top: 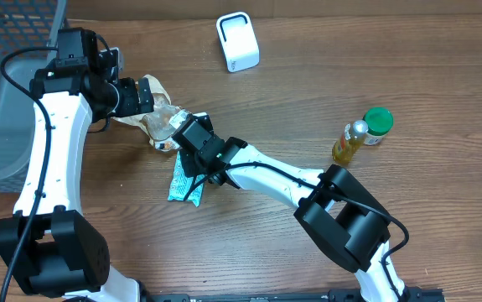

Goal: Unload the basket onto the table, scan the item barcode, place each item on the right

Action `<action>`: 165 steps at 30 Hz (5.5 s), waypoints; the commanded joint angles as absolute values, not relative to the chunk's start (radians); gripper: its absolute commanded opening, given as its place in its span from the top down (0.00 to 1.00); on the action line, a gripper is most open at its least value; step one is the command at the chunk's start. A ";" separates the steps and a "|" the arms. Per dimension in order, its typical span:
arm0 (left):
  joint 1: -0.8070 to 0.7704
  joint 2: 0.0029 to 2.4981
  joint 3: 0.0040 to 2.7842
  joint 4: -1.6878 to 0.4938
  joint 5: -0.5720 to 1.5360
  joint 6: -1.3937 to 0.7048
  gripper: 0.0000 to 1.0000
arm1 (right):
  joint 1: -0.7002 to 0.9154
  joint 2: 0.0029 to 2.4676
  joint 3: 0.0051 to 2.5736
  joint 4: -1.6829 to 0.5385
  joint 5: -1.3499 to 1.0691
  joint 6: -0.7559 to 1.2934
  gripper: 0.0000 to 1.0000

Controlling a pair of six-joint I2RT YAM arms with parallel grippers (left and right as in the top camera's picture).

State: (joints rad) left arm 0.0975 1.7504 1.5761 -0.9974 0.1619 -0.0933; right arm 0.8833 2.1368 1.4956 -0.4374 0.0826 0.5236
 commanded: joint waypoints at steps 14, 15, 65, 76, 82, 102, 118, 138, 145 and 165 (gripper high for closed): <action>0.091 1.747 1.578 -0.994 0.173 -0.063 0.01 | 0.880 2.154 1.492 -0.442 -0.042 0.524 0.96; 0.091 1.747 1.578 -0.994 0.173 -0.064 0.00 | 0.880 2.154 1.492 -0.448 -0.051 0.524 0.96; 0.091 1.747 1.578 -0.994 0.173 -0.064 0.00 | 0.600 1.893 1.525 -0.794 -0.038 0.392 0.48; 0.091 1.747 1.578 -0.994 0.173 -0.063 0.01 | 0.529 1.893 1.525 -0.833 -0.038 0.392 0.00; 0.091 1.747 1.578 -0.994 0.173 -0.063 0.01 | 0.528 1.893 1.525 -0.828 -0.038 0.392 0.00; 0.089 1.747 1.578 -1.095 0.253 -0.081 0.00 | 0.528 1.893 1.525 -0.817 -0.038 0.392 0.00; 0.078 1.747 1.577 -1.262 0.361 -0.082 0.75 | 0.528 1.893 1.525 -0.814 -0.038 0.392 0.00; 0.043 1.747 1.567 -1.333 0.382 -0.087 0.73 | 0.528 1.893 1.525 -0.814 -0.038 0.392 0.00; -0.002 1.747 1.551 -1.351 0.291 -0.134 0.73 | 0.528 1.893 1.525 -0.814 -0.038 0.392 0.00; -0.128 1.747 1.346 -1.201 0.191 -0.240 0.67 | 0.528 1.893 1.525 -0.814 -0.038 0.392 0.00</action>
